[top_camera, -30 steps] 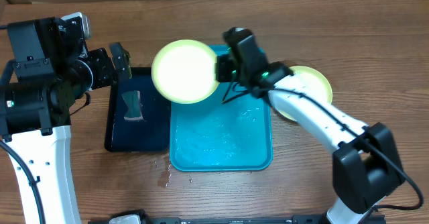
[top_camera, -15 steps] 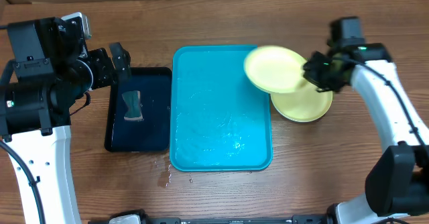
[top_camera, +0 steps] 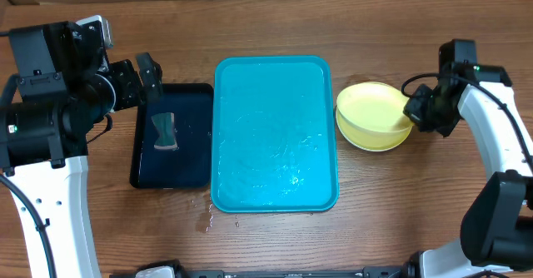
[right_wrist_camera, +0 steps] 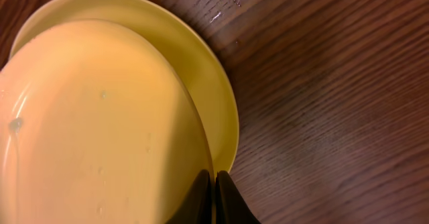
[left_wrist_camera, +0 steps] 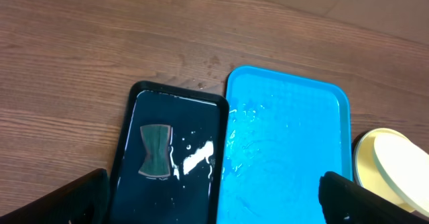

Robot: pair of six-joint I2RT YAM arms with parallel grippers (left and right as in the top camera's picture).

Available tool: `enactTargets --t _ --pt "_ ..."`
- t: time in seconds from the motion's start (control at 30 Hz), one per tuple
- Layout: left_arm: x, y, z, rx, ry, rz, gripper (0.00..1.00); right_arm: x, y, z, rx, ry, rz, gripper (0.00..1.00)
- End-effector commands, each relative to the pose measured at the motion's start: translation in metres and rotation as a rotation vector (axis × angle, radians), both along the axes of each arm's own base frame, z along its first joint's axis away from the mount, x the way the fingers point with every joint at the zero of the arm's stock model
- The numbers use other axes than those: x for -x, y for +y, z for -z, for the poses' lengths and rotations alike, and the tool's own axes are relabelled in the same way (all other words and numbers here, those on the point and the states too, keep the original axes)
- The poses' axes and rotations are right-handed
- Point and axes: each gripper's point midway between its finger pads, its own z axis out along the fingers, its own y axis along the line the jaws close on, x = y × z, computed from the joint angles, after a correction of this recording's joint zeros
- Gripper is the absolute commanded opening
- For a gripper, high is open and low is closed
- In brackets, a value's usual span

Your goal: Clean dirty plates on tray and stack at the side

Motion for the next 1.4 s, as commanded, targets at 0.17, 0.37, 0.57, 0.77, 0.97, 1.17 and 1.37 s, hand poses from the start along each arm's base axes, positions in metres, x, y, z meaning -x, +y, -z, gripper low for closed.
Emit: enactTargets --t 0.17,0.37,0.57,0.77,0.97,1.17,1.37 --pt "0.0003 0.0029 -0.0091 -0.004 -0.024 -0.018 1.0 -0.0006 0.0007 0.0079 0.01 -0.035 -0.01 0.2" --pt "0.0003 0.0029 -0.0091 -0.004 -0.024 -0.018 1.0 -0.0016 0.0005 0.0106 0.011 -0.042 -0.01 0.81" --pt "0.0003 0.0029 -0.0091 -0.004 -0.024 -0.018 1.0 -0.0052 0.0 0.0099 0.013 -0.057 -0.01 0.96" --pt "0.0003 0.0029 -0.0091 -0.004 -0.024 -0.018 1.0 -0.007 -0.0001 0.0095 0.014 -0.064 -0.009 1.0" --pt "0.0003 0.0029 -0.0091 -0.004 -0.024 -0.018 1.0 -0.007 -0.0001 0.0095 0.014 -0.064 -0.009 1.0" --pt "0.0003 0.0029 -0.0091 -0.004 -0.024 -0.018 1.0 -0.0069 -0.0001 0.0095 0.014 -0.064 -0.009 1.0" --pt "0.0003 0.0029 -0.0091 -0.004 -0.024 -0.018 1.0 -0.0069 -0.0001 0.0095 0.014 -0.064 -0.009 1.0"
